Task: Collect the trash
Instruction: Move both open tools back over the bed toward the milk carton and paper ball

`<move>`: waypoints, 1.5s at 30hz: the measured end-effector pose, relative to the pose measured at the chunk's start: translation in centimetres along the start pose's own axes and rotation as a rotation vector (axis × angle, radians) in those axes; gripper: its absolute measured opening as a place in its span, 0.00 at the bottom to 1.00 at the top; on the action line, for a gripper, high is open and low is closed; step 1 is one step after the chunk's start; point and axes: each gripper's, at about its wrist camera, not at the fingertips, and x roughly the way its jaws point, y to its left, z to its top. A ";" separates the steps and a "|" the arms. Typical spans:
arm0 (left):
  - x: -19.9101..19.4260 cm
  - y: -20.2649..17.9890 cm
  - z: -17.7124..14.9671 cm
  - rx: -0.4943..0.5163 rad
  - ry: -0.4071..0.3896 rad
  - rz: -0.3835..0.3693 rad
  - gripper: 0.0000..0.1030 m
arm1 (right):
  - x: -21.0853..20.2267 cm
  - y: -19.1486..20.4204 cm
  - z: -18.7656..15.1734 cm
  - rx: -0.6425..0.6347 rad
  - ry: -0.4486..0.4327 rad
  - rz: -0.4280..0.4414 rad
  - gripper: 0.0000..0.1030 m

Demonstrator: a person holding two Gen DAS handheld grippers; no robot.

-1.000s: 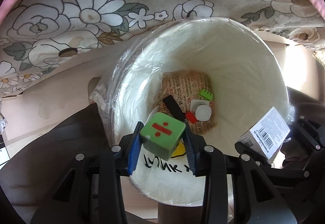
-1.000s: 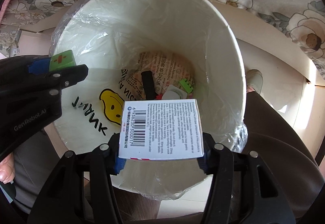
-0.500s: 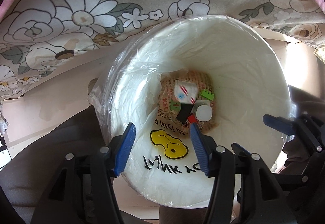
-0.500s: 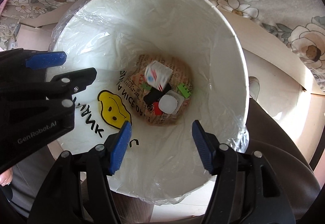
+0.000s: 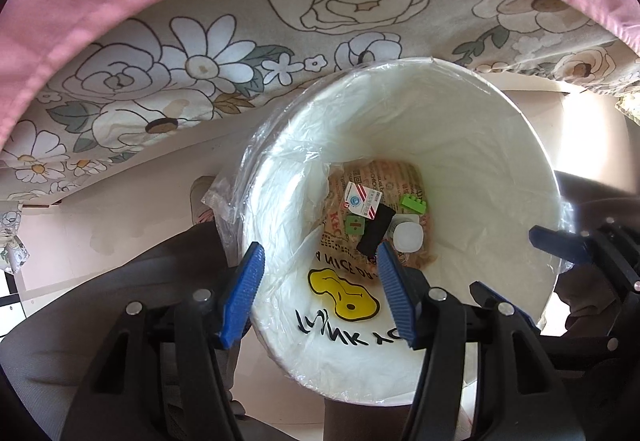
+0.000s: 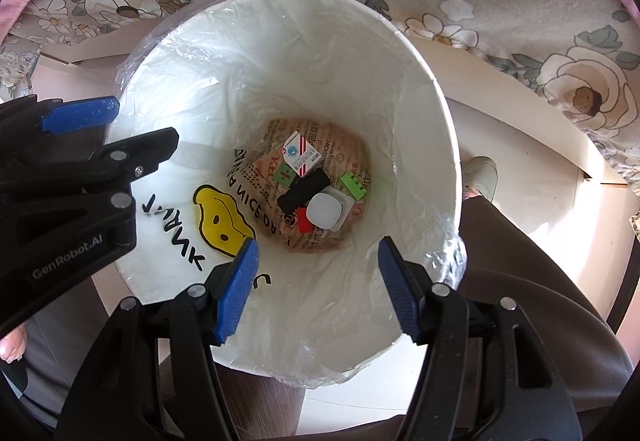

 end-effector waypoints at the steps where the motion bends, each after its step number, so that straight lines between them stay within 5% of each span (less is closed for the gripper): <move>1: -0.2 0.0 0.0 0.000 -0.009 0.003 0.59 | -0.2 0.1 -0.2 0.000 -0.005 -0.002 0.61; 23: -5.7 0.2 -1.0 0.016 -0.114 -0.004 0.78 | -6.2 -0.4 -3.1 -0.015 -0.098 -0.074 0.67; 31: -13.0 1.0 -0.3 0.023 -0.248 -0.015 0.82 | -12.6 -1.5 -3.5 -0.001 -0.184 -0.071 0.67; 45: -27.3 0.4 0.2 0.071 -0.527 0.055 0.85 | -28.1 -0.7 -3.8 -0.064 -0.490 -0.135 0.73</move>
